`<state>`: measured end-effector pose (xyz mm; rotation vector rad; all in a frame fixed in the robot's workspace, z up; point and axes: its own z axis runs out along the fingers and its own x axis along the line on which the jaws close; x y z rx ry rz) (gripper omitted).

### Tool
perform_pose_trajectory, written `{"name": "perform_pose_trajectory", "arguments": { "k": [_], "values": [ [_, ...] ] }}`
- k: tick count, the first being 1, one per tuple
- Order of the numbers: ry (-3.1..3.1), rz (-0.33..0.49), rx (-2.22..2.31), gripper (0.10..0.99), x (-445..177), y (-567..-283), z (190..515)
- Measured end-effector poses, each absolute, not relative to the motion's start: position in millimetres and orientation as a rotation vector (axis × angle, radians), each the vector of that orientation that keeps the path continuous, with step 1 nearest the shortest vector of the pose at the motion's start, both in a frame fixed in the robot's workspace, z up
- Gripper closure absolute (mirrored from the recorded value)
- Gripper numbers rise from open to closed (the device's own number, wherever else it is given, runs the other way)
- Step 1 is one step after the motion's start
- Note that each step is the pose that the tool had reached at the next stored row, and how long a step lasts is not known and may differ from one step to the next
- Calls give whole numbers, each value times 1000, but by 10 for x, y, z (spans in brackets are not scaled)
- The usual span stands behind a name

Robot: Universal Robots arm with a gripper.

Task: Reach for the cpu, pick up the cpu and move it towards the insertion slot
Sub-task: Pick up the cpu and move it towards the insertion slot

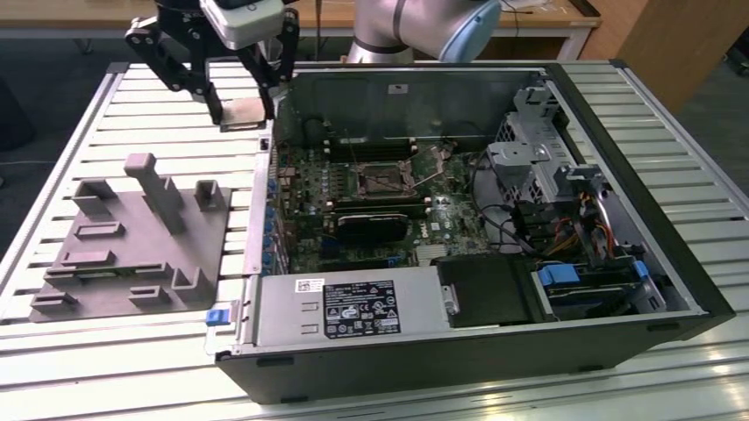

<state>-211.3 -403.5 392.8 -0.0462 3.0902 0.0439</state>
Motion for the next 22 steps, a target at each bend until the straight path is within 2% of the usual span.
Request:
{"name": "perform_pose_trajectory", "arguments": {
  "k": [22],
  "values": [
    [3090, 44, -46, 541, -1552, -4035, 3928]
  ]
}}
